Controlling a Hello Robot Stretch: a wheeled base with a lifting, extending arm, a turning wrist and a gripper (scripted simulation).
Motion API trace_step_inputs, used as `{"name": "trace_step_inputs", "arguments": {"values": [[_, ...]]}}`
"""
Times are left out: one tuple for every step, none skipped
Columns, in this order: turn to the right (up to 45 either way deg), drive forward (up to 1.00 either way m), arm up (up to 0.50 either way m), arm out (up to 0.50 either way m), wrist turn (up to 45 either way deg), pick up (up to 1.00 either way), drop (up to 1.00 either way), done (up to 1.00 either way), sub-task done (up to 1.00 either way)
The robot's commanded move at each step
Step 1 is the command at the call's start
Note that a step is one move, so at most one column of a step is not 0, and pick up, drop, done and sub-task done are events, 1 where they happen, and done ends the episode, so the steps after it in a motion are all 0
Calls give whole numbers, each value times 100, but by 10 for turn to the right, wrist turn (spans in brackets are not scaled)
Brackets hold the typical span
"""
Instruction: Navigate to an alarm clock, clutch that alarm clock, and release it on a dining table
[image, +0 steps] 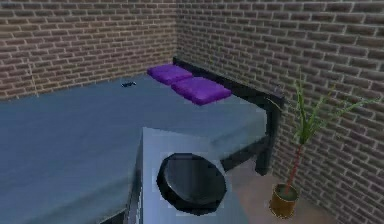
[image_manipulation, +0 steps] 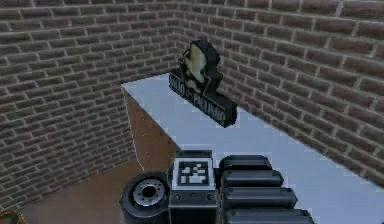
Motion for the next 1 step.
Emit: {"name": "trace_step_inputs", "arguments": {"values": [[-450, 0, 0, 0, 0, 0, 0, 0, 0]]}}
